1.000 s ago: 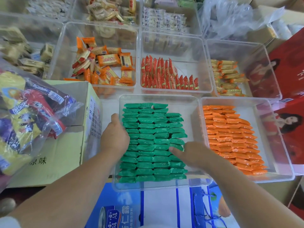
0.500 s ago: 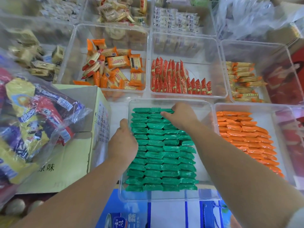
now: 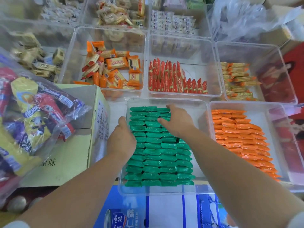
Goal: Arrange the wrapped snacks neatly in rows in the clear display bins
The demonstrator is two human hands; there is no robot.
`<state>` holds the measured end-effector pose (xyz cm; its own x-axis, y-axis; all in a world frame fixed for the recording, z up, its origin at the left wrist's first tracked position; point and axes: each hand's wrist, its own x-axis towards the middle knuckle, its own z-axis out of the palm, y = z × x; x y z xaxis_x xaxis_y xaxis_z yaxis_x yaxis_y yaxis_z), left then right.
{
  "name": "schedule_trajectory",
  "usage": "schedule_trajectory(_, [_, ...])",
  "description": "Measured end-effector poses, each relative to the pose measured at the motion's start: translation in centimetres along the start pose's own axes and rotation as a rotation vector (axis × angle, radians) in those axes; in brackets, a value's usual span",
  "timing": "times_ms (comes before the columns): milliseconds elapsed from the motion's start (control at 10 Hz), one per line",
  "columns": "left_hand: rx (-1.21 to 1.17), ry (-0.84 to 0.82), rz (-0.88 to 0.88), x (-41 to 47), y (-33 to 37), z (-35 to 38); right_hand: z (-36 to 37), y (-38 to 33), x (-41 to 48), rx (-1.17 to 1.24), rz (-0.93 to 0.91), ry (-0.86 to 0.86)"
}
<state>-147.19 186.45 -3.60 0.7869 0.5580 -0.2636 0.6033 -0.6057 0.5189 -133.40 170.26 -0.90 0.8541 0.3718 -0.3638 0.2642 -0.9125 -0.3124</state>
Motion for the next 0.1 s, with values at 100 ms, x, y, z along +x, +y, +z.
schedule_trajectory(100, [-0.022, -0.017, -0.047, 0.09, 0.29, -0.31, -0.39, 0.34, -1.9, 0.038, -0.068, 0.054])
